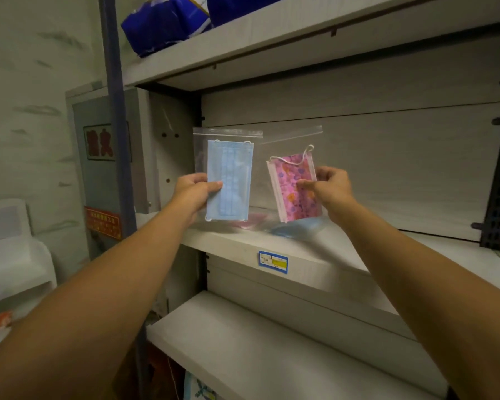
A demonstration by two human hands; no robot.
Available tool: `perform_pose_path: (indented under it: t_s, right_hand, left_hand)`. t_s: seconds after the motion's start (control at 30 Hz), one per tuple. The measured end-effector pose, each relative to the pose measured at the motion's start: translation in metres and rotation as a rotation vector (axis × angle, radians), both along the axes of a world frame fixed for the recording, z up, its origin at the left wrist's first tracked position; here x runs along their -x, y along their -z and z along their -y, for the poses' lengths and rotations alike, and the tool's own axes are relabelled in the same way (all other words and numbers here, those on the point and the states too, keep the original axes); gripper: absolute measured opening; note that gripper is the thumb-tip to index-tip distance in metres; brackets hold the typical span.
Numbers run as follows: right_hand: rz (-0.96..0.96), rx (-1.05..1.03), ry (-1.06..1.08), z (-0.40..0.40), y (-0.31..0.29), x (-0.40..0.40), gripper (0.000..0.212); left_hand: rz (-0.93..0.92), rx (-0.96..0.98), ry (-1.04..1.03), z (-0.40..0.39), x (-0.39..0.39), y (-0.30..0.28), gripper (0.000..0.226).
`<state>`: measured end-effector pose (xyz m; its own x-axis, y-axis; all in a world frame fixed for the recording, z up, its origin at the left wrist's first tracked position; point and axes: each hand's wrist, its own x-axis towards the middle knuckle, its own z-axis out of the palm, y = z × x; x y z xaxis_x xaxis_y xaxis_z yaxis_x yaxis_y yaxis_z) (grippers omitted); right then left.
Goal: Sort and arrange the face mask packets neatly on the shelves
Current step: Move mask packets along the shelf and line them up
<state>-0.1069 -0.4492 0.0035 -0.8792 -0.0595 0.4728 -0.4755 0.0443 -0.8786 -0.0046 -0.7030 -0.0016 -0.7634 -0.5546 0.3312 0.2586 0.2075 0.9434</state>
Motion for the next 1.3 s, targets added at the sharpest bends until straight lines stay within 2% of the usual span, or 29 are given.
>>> perform_pose_path:
  t_s: [0.2, 0.33, 0.53, 0.77, 0.97, 1.13, 1.3]
  right_hand:
    - [-0.034, 0.048, 0.107, -0.005, 0.002, 0.010, 0.019]
    - [-0.005, 0.035, 0.168, -0.018, 0.007, 0.017, 0.021]
    - [0.037, 0.138, 0.275, -0.035, 0.009, 0.025, 0.026]
    - [0.058, 0.150, 0.359, -0.041, 0.023, 0.035, 0.027]
    - [0.026, 0.130, 0.425, -0.045, 0.033, 0.044, 0.019]
    - [-0.014, 0.187, 0.430, -0.051, 0.033, 0.051, 0.021]
    - [-0.044, 0.194, 0.422, -0.046, 0.029, 0.049, 0.021]
  left_hand:
    - [-0.005, 0.034, 0.147, 0.002, 0.065, 0.004, 0.018]
    - [0.030, 0.059, 0.294, 0.000, 0.108, 0.006, 0.014]
    - [0.029, 0.063, 0.477, -0.010, 0.157, 0.007, 0.015]
    - [0.039, 0.084, 0.583, -0.022, 0.185, 0.023, 0.016]
    - [0.069, -0.004, 0.641, -0.023, 0.199, 0.046, 0.018]
    - [0.034, 0.122, 0.609, -0.024, 0.208, 0.057, 0.014]
    - [0.086, 0.401, 0.575, -0.023, 0.210, 0.060, 0.018]
